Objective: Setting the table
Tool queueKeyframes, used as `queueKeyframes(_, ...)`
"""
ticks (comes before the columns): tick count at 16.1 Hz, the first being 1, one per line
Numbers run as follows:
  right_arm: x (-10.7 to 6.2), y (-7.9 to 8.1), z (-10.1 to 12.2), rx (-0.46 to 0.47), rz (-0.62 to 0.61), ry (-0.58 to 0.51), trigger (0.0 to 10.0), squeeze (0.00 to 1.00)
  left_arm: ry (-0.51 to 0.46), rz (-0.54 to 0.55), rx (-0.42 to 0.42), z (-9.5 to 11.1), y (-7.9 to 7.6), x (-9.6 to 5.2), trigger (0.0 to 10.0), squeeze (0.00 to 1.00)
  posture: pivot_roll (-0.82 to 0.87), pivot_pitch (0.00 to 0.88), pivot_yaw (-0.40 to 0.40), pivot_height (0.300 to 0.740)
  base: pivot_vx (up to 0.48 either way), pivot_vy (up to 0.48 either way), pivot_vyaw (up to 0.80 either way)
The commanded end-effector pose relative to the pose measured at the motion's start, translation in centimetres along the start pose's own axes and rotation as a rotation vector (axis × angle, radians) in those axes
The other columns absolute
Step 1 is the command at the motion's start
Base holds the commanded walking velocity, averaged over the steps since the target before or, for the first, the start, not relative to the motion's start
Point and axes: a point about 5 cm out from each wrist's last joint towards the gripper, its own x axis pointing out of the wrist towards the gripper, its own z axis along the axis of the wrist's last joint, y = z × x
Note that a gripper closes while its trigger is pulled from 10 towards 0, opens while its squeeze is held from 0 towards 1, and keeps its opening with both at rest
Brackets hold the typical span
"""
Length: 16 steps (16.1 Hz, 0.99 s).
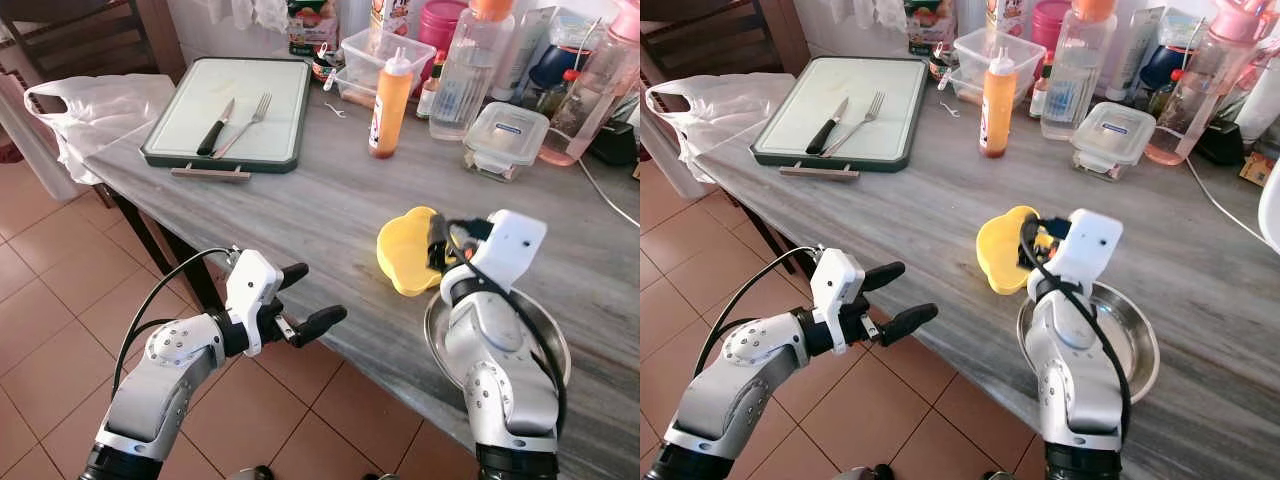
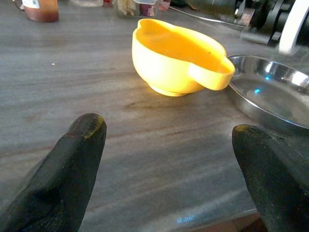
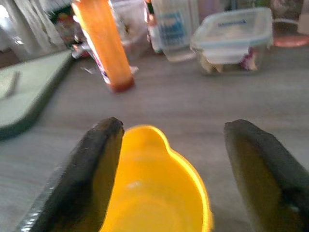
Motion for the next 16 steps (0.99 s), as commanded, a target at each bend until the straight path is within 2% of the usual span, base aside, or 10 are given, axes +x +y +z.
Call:
queueKeyframes(1, -0.2, 0.3, 1.0, 0.025, 0.025, -0.047, 10.0, 1.00, 0.006, -0.013, 0.009, -0.1, -0.1, 0.2, 10.0, 0.00, 0.06, 0.139, 0.010, 0.740, 0.000, 0.000, 0.00)
queueKeyframes(3, -0.5, 0.7, 2.4, 0.000, 0.066, -0.123, 10.0, 1.00, 0.004, -0.012, 0.009, -0.1, 0.0, 0.2, 10.0, 0.00, 0.06, 0.136, 0.009, 0.740, 0.000, 0.000, 0.00)
queueKeyframes(4, -0.8, 0.5, 3.5, -0.049, 0.072, -0.181, 10.0, 1.00, 0.002, -0.012, 0.009, -0.1, 0.1, 0.2, 10.0, 0.00, 0.06, 0.136, 0.008, 0.740, 0.000, 0.000, 0.00)
queueKeyframes(8, -2.4, -2.0, 4.8, -0.291, -0.004, -0.269, 10.0, 1.00, -0.005, -0.006, 0.013, 0.0, 0.2, 0.1, 10.0, 0.00, 0.05, 0.130, 0.006, 0.740, 0.000, 0.000, 0.00)
queueKeyframes(11, -4.1, -4.2, 4.0, -0.346, -0.075, -0.234, 10.0, 1.00, -0.013, -0.009, 0.018, 0.3, 0.1, 0.3, 10.0, 0.00, 0.04, 0.123, 0.006, 0.740, 0.000, 0.000, 0.00)
queueKeyframes(16, -6.6, -5.1, 2.5, -0.363, -0.112, -0.170, 10.0, 1.00, -0.024, -0.012, 0.025, 0.9, -0.1, 0.8, 10.0, 0.00, 0.03, 0.115, 0.008, 0.740, 0.000, 0.000, 0.00)
